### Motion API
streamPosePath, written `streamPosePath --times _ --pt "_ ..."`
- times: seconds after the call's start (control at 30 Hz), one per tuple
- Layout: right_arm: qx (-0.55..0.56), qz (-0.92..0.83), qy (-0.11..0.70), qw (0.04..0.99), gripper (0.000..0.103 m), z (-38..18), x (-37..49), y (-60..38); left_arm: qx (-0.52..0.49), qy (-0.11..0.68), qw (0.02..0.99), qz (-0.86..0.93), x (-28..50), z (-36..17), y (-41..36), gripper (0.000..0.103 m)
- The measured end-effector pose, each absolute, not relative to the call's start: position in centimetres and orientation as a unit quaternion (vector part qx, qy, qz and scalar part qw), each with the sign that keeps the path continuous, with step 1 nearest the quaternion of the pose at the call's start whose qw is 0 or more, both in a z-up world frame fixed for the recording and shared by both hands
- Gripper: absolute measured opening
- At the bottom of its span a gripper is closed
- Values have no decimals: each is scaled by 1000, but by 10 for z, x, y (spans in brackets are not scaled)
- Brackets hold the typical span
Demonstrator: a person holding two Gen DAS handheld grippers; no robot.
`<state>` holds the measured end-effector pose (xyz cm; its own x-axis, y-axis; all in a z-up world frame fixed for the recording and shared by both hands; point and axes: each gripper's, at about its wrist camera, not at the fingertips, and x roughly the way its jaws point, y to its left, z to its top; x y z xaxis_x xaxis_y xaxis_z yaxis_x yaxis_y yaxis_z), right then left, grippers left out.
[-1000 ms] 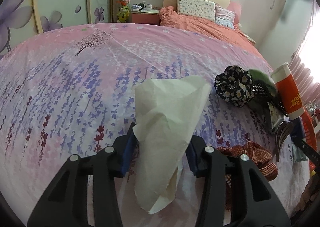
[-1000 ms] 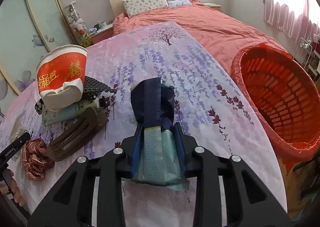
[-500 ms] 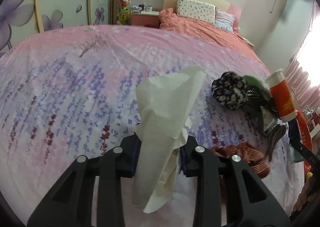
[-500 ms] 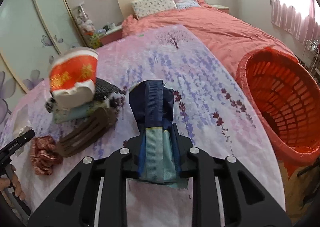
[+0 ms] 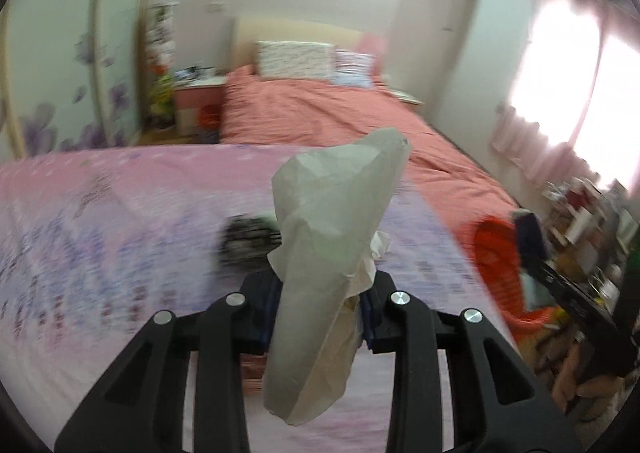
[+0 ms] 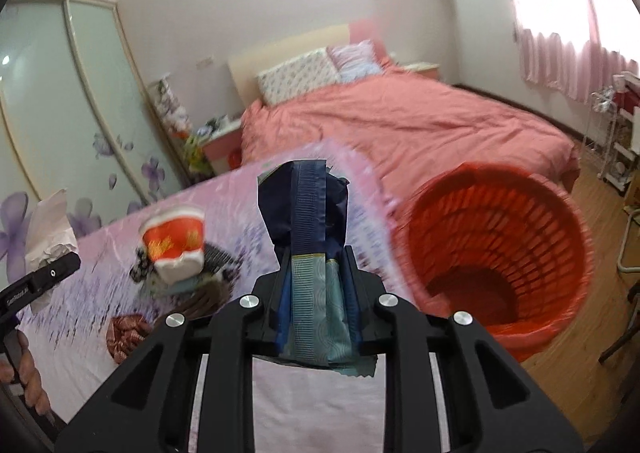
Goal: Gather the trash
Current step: 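Carry tissue and cloth to the orange basket and release both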
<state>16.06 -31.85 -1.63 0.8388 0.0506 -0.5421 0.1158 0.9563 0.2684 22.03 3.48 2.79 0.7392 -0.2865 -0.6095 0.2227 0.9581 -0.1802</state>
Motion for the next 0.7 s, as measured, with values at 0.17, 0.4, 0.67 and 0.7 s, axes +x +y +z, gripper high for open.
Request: streamPosePath --times 0.17,0.4,0.67,0.7 --pt "170 -48 268 947 23 -14 152 -358 -32 334 918 -212 220 31 -45 32" --pt "206 -89 258 940 23 -24 155 -414 -25 354 888 -292 238 16 -142 33" --pt "239 -113 258 929 24 -46 177 -461 7 375 860 -347 263 -11 -238 34" --pt "243 -116 259 928 24 -50 178 -466 10 377 858 -350 266 -15 -244 34"
